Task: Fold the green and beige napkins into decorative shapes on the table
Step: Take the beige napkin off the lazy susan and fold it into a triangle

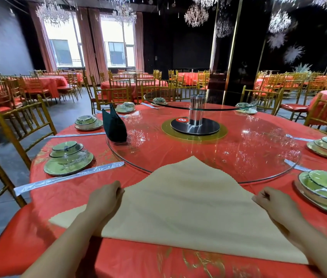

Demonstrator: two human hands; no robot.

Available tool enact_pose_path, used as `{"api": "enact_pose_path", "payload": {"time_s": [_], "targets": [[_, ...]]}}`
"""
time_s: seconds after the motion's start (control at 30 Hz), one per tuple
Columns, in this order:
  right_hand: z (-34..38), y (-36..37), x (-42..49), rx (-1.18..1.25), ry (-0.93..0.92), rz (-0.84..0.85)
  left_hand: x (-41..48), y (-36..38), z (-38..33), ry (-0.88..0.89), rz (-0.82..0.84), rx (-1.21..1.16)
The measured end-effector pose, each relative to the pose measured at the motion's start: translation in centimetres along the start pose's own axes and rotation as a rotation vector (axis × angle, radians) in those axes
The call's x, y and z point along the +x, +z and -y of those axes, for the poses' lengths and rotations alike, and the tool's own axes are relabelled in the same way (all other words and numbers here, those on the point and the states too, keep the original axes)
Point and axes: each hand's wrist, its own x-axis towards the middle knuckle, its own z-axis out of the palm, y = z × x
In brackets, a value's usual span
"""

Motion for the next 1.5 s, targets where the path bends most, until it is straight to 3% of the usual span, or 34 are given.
{"api": "enact_pose_path", "payload": {"time_s": [0.3,0.53,0.87,1.07,1.37,1.5], "targets": [[1.0,1.0,0.8,-0.124,-0.066,-0.003,0.7,-0.3,0.2,-0.05,-0.029,0.06],[0.0,0.7,0.4,-0.215,0.03,0.054,0.3,0.0,0.6,-0.031,-0.026,0.031],[-0.3,0.9,-0.2,-0.254,-0.025,0.012,-0.2,0.0,0.6,-0.039,-0.048,-0.003],[-0.6,1.2,-0.4,-0.223,-0.025,-0.03,-3.3,-0.9,-0.6,-0.02,-0.177,0.0],[-0.5,1.4,-0.4,-0.134,0.007,-0.103,-7.7,-1.7,0.2,0.068,-0.054,-0.143],[-0.7,1.6,-0.5,-0.16,0.014,-0.115,-7.3,-1.2,1.3,0.132,-0.004,-0.084]]}}
